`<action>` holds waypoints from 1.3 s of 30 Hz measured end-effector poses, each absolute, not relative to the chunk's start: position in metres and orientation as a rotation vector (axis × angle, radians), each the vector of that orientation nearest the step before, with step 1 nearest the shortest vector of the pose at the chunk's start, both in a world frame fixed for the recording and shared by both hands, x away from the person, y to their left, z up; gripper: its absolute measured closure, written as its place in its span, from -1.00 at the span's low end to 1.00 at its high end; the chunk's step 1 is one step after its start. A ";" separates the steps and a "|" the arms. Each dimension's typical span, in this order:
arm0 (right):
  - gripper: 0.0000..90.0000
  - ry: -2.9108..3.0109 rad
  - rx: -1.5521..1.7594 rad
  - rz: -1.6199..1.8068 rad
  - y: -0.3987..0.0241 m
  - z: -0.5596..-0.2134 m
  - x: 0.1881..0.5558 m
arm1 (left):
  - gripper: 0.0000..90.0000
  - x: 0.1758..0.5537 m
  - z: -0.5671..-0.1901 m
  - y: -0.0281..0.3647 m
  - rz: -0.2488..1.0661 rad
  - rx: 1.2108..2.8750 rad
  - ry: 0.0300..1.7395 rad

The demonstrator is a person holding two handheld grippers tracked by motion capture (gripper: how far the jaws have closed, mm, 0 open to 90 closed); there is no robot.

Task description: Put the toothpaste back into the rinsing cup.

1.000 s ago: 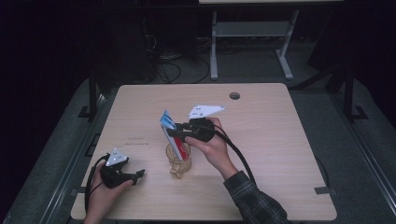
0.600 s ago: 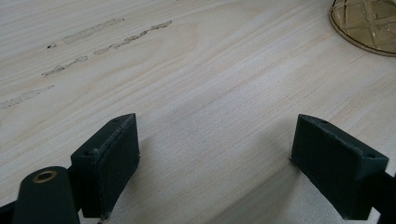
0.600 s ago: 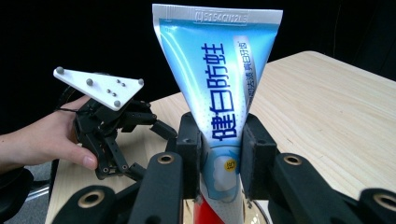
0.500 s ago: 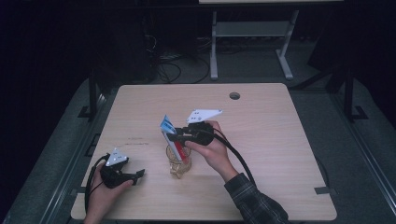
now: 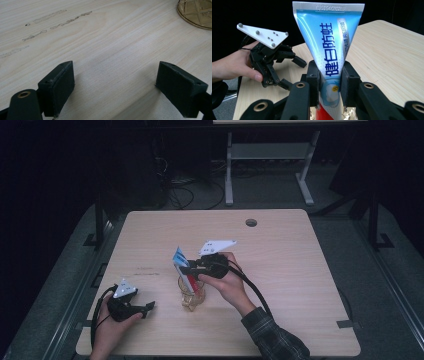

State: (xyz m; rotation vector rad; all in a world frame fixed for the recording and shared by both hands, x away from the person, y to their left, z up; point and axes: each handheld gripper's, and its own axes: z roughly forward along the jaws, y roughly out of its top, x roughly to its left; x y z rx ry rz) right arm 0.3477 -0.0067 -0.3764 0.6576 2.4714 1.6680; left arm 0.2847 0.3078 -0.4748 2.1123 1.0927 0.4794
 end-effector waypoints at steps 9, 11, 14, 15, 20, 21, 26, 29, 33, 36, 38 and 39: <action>0.59 2.478 0.660 1.660 -0.007 -0.379 0.347 | -0.68 0.285 -0.475 0.308 0.481 2.112 1.092; 0.59 2.477 0.662 1.660 -0.007 -0.379 0.347 | -0.68 0.285 -0.475 0.308 0.480 2.114 1.092; 0.58 2.473 0.664 1.663 -0.007 -0.379 0.347 | -0.68 0.285 -0.475 0.308 0.480 2.114 1.092; 0.57 2.473 0.664 1.667 -0.007 -0.379 0.348 | -0.68 0.285 -0.475 0.308 0.480 2.114 1.092; 0.47 2.472 0.662 1.681 -0.006 -0.380 0.348 | -0.68 0.285 -0.475 0.308 0.480 2.114 1.092; 0.39 2.462 0.662 1.693 -0.006 -0.379 0.348 | -0.68 0.285 -0.475 0.308 0.480 2.114 1.092; 0.14 2.441 0.680 1.688 -0.008 -0.377 0.350 | -0.68 0.285 -0.475 0.308 0.480 2.114 1.092; 0.03 2.436 0.693 1.675 -0.011 -0.377 0.351 | -0.68 0.285 -0.475 0.308 0.481 2.114 1.092; -0.08 2.448 0.700 1.668 -0.014 -0.377 0.351 | -0.68 0.285 -0.475 0.308 0.480 2.112 1.092; -0.13 2.431 0.710 1.624 -0.019 -0.376 0.350 | -0.68 0.285 -0.475 0.308 0.480 2.113 1.092; -0.13 2.411 0.729 1.618 -0.026 -0.374 0.350 | -0.68 0.285 -0.475 0.308 0.482 2.113 1.092; -0.14 2.404 0.733 1.615 -0.030 -0.374 0.350 | -0.68 0.285 -0.475 0.308 0.480 2.114 1.093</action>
